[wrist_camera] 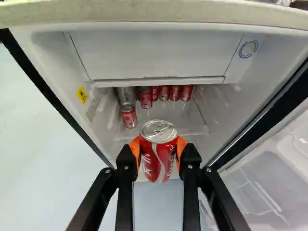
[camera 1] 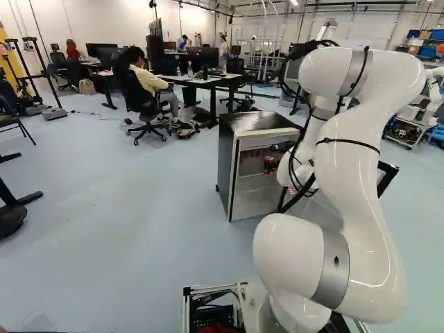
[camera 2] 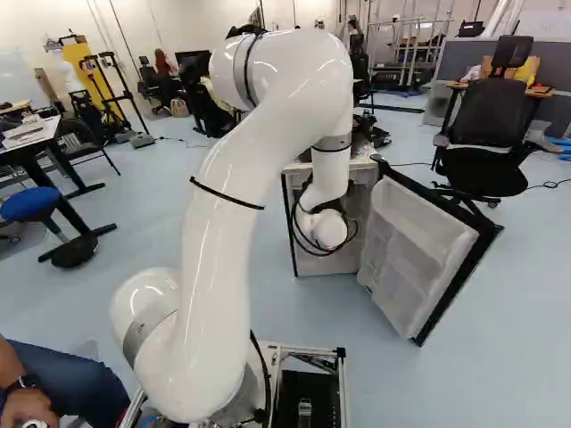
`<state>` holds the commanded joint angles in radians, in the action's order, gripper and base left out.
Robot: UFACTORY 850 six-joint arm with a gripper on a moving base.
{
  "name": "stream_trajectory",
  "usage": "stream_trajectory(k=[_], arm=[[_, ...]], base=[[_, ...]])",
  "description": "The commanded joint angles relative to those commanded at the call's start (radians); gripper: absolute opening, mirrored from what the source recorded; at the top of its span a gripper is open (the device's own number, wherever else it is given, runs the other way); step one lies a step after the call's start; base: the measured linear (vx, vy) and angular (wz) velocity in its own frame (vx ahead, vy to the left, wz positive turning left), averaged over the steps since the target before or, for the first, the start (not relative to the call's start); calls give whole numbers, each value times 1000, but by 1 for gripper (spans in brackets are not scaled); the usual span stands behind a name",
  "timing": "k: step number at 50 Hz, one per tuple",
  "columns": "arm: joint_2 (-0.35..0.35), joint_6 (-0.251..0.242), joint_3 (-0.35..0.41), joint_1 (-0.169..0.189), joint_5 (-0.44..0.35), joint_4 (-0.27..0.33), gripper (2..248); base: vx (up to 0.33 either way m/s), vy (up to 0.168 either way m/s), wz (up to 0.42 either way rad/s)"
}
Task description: Grab a drink from the fridge
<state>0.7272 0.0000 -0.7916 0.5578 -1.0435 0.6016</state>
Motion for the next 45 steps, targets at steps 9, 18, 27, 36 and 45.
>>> stream_trajectory(k=[9,18,27,36,45], arm=[[-29,0,13,0,0,0,95],[-58,0,26,0,6,0,95],[-86,0,37,0,15,0,95],[-115,0,49,0,33,-1,95],[-142,0,60,-1,59,-6,95]], base=[[0,0,0],[0,0,0],[0,0,0],[0,0,0],[0,0,0]])
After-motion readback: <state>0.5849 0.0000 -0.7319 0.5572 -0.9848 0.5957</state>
